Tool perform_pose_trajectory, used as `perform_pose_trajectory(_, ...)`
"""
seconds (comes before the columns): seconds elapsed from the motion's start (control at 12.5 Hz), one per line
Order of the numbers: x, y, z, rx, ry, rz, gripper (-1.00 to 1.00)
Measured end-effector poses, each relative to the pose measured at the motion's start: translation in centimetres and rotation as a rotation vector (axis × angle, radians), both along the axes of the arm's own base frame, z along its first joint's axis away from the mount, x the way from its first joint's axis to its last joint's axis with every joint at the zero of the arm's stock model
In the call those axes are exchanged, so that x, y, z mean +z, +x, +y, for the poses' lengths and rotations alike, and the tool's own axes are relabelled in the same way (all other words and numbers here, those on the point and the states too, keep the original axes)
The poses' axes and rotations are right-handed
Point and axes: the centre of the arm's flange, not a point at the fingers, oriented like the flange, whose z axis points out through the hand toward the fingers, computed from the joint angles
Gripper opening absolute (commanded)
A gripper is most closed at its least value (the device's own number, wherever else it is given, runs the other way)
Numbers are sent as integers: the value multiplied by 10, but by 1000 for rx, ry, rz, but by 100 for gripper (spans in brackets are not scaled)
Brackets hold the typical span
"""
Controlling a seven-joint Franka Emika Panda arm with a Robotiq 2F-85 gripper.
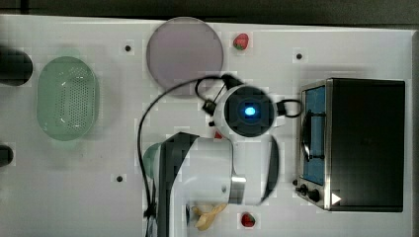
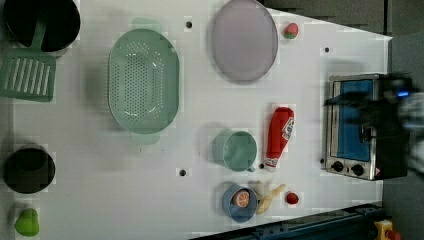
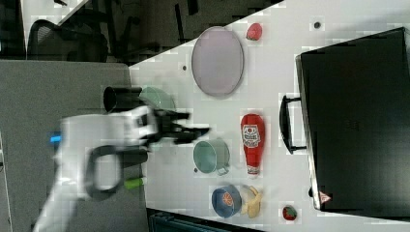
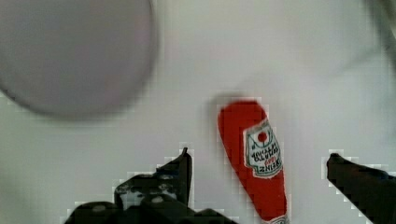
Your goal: Pick ketchup from plate and place it on table.
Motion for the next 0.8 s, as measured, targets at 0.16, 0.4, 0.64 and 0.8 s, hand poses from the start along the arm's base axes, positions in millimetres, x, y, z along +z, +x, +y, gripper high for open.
perform_pose_trajectory(0.16,94,4,1,-106,-5,-76,100)
perform_pose_trajectory(0.4,192,-20,9,-205,-17,-93,100)
perform_pose_trajectory(0.64,218,-32,12,-243,-15,-26,100)
perform_pose_trajectory(0.8,207,-26,11,-253,-9,7,100)
